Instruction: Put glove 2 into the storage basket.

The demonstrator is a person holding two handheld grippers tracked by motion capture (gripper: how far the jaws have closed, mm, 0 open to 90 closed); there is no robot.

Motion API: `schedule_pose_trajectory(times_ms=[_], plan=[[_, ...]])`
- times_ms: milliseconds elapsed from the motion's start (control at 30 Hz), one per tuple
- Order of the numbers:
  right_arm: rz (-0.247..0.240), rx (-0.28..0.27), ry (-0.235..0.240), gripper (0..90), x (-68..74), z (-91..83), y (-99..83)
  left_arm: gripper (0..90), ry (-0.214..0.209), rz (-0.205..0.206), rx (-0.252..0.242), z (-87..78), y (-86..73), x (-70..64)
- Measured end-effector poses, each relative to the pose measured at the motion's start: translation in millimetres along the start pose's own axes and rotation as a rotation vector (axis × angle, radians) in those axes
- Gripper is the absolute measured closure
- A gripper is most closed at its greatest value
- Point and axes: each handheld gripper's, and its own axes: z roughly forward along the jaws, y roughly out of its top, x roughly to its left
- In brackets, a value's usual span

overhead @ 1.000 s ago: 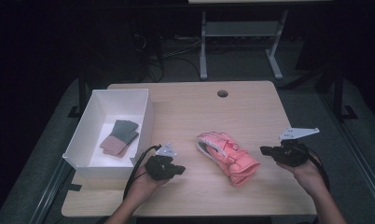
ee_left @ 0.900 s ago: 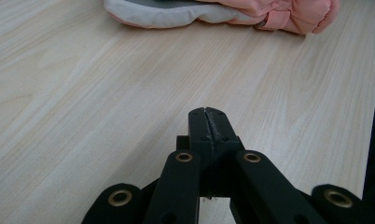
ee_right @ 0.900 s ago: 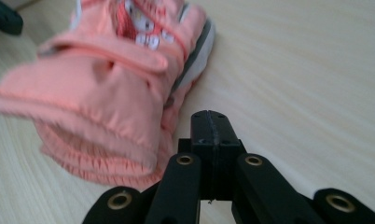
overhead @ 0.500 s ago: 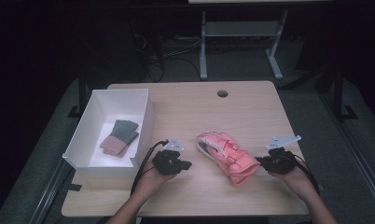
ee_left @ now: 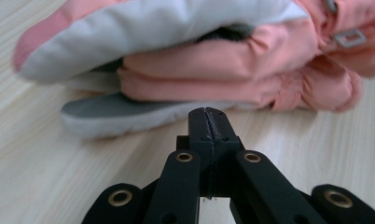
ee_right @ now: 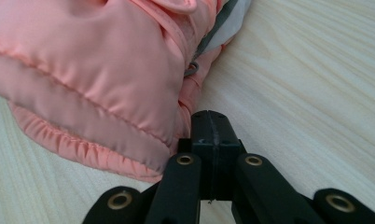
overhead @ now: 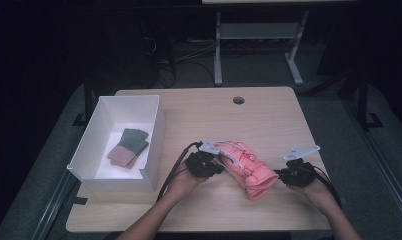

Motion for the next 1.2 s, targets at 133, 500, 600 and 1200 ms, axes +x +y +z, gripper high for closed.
schedule_pose_trajectory(times_ms=[133, 500, 600, 1200], plan=[[-0.011, -0.008, 0.02, 90.0, 1.5, 0.9, 0.5, 89.7, -0.004, 0.005, -0.001, 6.9, 1.7, 0.6], [-0.071, 0.024, 0.115, 90.0, 22.8, 10.3, 6.5, 89.7, -0.009, -0.007, 0.015, 6.2, -2.8, 10.1], [-0.082, 0.026, 0.131, 90.0, 26.9, 13.0, 7.6, 89.7, -0.015, -0.009, 0.015, 6.1, -3.2, 11.3], [-0.167, 0.039, 0.245, 90.0, 65.6, 40.1, 29.0, 89.7, -0.021, -0.036, 0.012, -10.6, -11.6, 29.0]])
